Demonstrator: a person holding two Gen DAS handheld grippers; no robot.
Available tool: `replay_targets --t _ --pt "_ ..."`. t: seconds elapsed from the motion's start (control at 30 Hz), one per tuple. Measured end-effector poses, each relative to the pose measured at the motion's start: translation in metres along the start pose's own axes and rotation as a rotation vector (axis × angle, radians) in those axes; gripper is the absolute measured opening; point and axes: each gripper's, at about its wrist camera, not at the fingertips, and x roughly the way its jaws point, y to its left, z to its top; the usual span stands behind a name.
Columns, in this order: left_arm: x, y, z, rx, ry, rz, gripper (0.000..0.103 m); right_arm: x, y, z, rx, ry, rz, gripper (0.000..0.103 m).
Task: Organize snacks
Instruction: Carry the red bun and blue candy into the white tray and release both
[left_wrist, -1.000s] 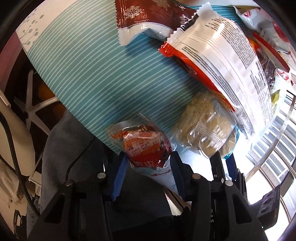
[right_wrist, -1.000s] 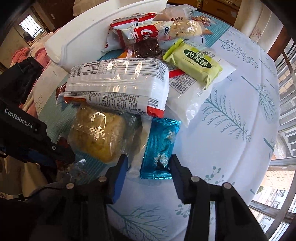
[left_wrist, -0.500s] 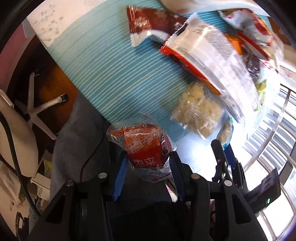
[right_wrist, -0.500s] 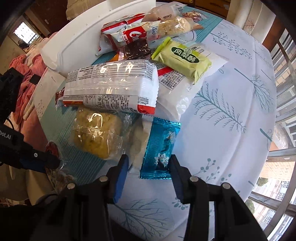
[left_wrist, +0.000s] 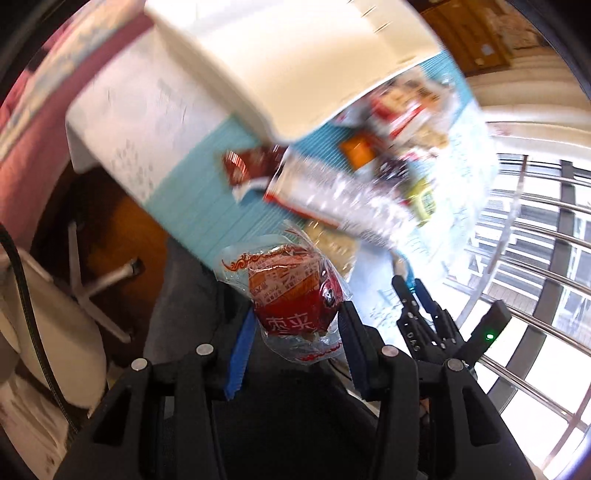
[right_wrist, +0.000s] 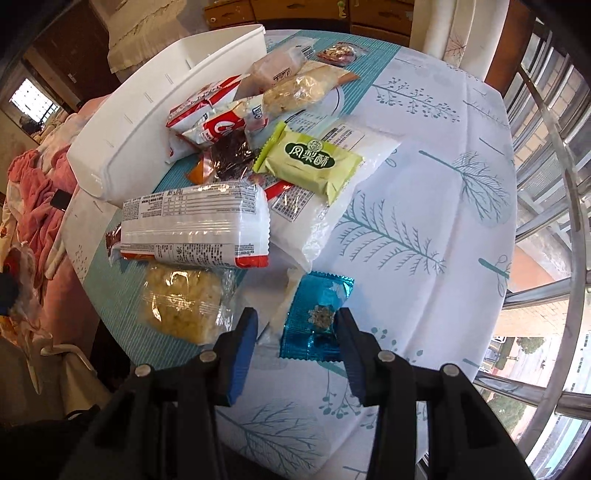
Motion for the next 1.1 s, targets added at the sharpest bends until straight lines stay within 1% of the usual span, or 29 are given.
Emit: replay_targets --t 0.3,0.47,0.6,0.8,0.9,1.1 --pt "-0.066 -0.041 0.017 0.164 -0.154 0.014 0.044 -0.033 -0.003 0.012 0.092 -0.105 -0.007 0.044" --pt "-0.088 -0.058 0.032 0.241 -0.225 0.001 0.044 -0.054 0.004 0.027 0.116 -0.175 0.004 0.044" --pt "-0.106 -0.06 0.051 0.302 -0.27 -0.028 0.044 -0.071 0.02 0.043 0.135 -0.235 0.02 0.044" --pt "-0.133 -0.059 0.077 0.405 -0.358 -0.045 0.044 -0.09 0.052 0.073 0.152 -0.337 0.054 0.044" --pt "-0.143 -0.055 0.092 0.464 -0.403 -0.047 0.044 -0.094 0.07 0.087 0.162 -0.382 0.076 0.044" --pt "-0.155 -0.045 0.12 0.581 -0.461 -0.07 0.044 -0.093 0.108 0.108 0.164 -0.451 0.11 0.044"
